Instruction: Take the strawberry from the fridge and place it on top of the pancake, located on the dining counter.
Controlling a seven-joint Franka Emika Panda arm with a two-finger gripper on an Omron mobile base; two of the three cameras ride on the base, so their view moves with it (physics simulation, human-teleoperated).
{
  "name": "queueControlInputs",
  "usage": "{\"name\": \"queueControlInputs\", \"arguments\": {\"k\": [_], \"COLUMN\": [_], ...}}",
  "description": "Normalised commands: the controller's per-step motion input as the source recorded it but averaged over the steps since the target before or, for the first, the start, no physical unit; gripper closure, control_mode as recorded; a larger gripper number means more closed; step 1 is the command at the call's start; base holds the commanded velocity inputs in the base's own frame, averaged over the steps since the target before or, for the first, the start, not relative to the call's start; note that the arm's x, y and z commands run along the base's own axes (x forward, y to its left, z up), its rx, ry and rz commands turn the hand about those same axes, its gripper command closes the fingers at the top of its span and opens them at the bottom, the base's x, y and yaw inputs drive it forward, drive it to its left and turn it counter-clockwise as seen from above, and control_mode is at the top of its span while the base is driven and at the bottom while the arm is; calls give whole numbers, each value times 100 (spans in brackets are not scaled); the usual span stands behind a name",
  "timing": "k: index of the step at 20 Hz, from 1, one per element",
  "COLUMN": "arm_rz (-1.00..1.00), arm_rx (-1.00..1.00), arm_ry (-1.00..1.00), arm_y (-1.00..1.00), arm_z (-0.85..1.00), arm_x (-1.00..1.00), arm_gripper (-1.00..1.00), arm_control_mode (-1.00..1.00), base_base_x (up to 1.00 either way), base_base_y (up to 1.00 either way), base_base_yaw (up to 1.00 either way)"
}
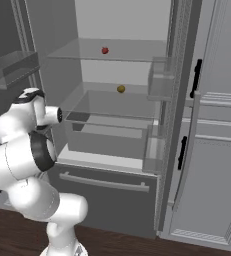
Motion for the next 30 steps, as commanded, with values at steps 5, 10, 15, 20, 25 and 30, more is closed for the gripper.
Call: {"name": "queueControlInputs", "arguments": {"k": [5,10,15,20,25,30], "arm_rz": [-6,-7,-8,-12,-12,-8], "arm_rx": [0,-1,0,0,-8,-32], "arm_ry": [0,0,1,1,1,0], "arm_y": [40,-38,-99,-100,-100,-87], "arm_z": [0,0,9,21,17,2], "arm_x": [-5,2,19,21,31,29], "arm_gripper": [-100,-100,-100,-100,-100,-100], "arm_control_mode": [-100,-100,-100,-100,-100,-100], "base_base_x": [0,0,0,0,0,0], "base_base_y": [0,0,0,0,0,0], "base_base_yaw": [0,0,0,0,0,0]}}
